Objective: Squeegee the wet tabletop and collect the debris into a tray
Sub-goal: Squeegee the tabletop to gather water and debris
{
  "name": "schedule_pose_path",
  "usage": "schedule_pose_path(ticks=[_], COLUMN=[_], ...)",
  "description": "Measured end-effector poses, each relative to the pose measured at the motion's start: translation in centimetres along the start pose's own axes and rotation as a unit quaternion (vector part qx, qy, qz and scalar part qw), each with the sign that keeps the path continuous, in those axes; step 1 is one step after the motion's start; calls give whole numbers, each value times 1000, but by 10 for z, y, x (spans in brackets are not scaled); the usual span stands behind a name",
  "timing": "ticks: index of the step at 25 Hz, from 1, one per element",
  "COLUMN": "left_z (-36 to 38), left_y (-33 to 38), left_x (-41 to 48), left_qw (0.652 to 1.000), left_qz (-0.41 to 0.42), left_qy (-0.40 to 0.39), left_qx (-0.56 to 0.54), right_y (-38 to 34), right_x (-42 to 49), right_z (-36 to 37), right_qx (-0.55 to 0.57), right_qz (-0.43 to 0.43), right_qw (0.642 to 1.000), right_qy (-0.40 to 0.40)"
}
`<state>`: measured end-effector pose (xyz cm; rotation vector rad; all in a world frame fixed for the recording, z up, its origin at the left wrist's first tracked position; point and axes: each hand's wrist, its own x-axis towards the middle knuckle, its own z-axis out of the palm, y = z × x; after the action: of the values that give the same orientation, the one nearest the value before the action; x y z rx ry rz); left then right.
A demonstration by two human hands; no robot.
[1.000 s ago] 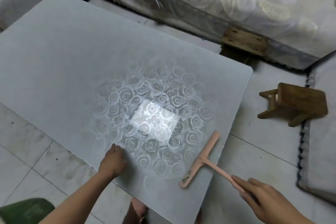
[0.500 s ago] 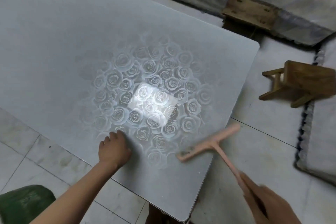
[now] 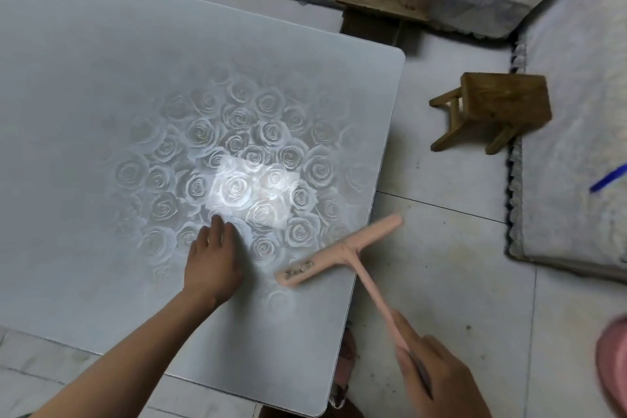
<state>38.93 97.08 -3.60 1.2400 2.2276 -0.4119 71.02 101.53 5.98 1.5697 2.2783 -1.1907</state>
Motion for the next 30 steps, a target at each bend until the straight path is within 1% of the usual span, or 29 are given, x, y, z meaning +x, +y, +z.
schedule_pose_path(ticks=[1, 2, 4, 5, 6, 7, 9, 10, 12, 13, 14, 16, 19, 20, 22, 23, 25, 27, 29, 30], left_z=[-2, -5, -11, -14, -16, -17, -17, -17, -22, -26, -29, -33, -38, -40, -42, -42, -41, -39, -38, -39], left_y=[2, 4, 5, 4, 1, -2, -10, -16, -29, -33, -38, -49, -62, -66, -72, -76, -79, -83, -86, -86], left_x=[1, 2, 6, 8, 9, 10, 10, 11, 15, 16, 18, 23, 33, 35, 37, 38, 38, 41, 45, 46], left_qw=[1000, 999, 997, 996, 996, 997, 999, 999, 999, 999, 999, 998, 996, 994, 990, 988, 984, 978, 965, 958], left_qz=[1, 1, 6, 9, 12, 14, 21, 27, 29, 22, 8, -32, -85, -102, -125, -137, -154, -172, -186, -192], left_qy=[1, -1, -9, -15, -19, -20, -10, -1, 28, 34, 37, 34, 16, 12, 1, -5, -12, -16, -3, 8], left_qx=[21, 41, 76, 88, 89, 78, 48, 37, 8, -6, -21, -34, -33, -45, -68, -73, -87, -117, -183, -212], right_y=[7, 12, 7, -1, -6, -6, 2, 14, 36, 36, 25, -27, -109, -120, -109, -97, -75, -90, -144, -175], right_x=[-14, -19, 2, 24, 46, 64, 86, 86, 81, 85, 96, 140, 212, 228, 228, 223, 216, 232, 264, 278], right_z=[-1, -1, -5, -5, -3, -7, -33, -53, -81, -86, -80, -51, -5, -9, -47, -75, -112, -96, -50, -25], right_qx=[-22, -42, -34, -51, -66, -74, -104, -126, -193, -220, -213, -188, -205, -218, -239, -255, -312, -319, -305, -299], right_qz=[9, 6, -26, -51, -95, -123, -146, -148, -113, -104, -114, -174, -241, -271, -313, -281, -216, -234, -287, -297], right_qw=[1000, 999, 998, 996, 993, 989, 982, 979, 972, 966, 966, 958, 942, 931, 914, 916, 913, 906, 892, 892], right_qy=[10, 2, -43, -49, -33, -37, -56, -61, -66, -83, -97, -127, -115, -107, -100, -132, -149, -150, -168, -164])
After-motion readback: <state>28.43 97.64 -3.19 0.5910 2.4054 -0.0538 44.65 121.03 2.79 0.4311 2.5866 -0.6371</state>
